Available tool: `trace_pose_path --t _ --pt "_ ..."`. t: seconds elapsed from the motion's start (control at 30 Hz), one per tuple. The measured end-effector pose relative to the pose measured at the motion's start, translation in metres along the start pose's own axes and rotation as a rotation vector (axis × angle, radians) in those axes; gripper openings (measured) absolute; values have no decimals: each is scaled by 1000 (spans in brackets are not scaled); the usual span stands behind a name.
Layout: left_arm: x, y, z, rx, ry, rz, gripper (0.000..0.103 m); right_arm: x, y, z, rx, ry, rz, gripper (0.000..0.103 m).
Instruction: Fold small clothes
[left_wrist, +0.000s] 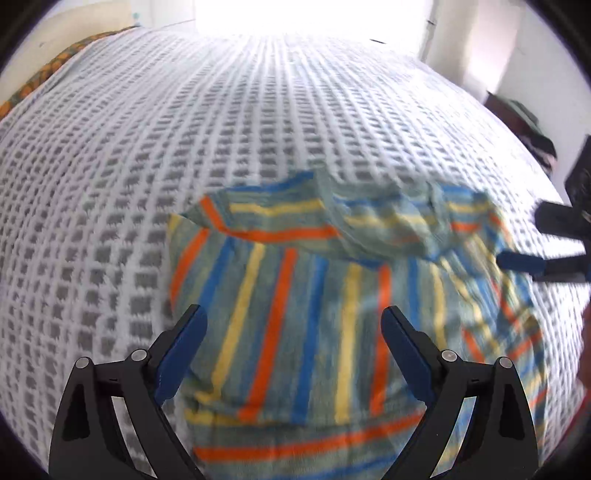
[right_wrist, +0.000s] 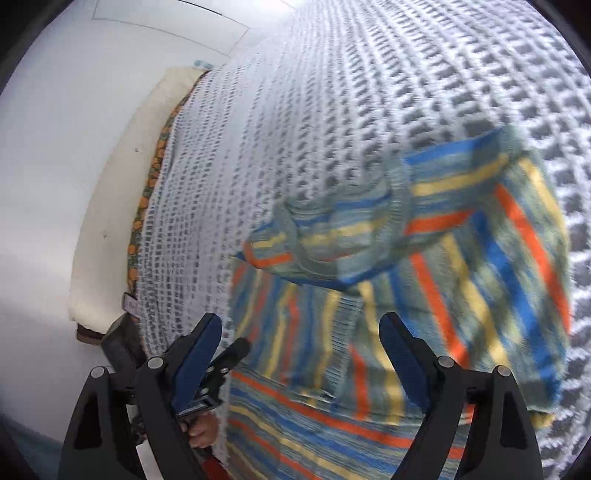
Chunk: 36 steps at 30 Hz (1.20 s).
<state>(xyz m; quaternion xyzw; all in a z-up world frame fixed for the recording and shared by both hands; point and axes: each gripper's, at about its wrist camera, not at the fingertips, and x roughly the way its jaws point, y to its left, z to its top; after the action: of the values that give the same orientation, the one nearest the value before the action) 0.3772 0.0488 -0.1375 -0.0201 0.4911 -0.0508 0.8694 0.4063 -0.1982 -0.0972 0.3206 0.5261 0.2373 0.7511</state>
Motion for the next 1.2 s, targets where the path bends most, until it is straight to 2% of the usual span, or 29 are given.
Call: trace_pose_path --t 0.07,0.13,0.17,0.2,0.27,0.4,0.5,0.53,0.6,0.7,0.87,1.07,1.2 --pt "26 11 6 -70 56 13 96 25 3 5 -9 31 52 87" --pt "54 25 1 -127 152 6 95 55 -9 4 23 85 68 87" --pt "61 28 1 -124 169 11 95 69 -20 4 55 115 40 85" --pt "61 28 0 -103 165 21 95 79 -31 3 80 129 4 76" --pt "48 20 1 -42 138 52 95 79 -32 4 80 121 -10 75" --pt "5 3 -14 27 73 28 95 38 3 -3 -73 49 -64 83" --pt "-19 -4 -46 64 83 31 96 3 10 -29 -144 47 -108 84" --pt "-22 -7 -66 81 108 33 96 -5 7 -43 -154 52 -126 85" --pt "-23 -14 -96 118 163 71 96 -22 -6 -73 -153 77 -179 86" --pt "-42 -17 -134 134 178 101 96 -43 -35 -121 -107 113 -273 86" --pt "-85 -20 -171 105 174 119 96 -85 -38 -188 -83 46 -293 86" --pt "-95 -23 -183 83 164 150 96 -102 -42 -235 -37 1 -327 87" --pt "-98 -23 -193 85 166 169 96 -108 -40 -252 -29 -22 -328 87"
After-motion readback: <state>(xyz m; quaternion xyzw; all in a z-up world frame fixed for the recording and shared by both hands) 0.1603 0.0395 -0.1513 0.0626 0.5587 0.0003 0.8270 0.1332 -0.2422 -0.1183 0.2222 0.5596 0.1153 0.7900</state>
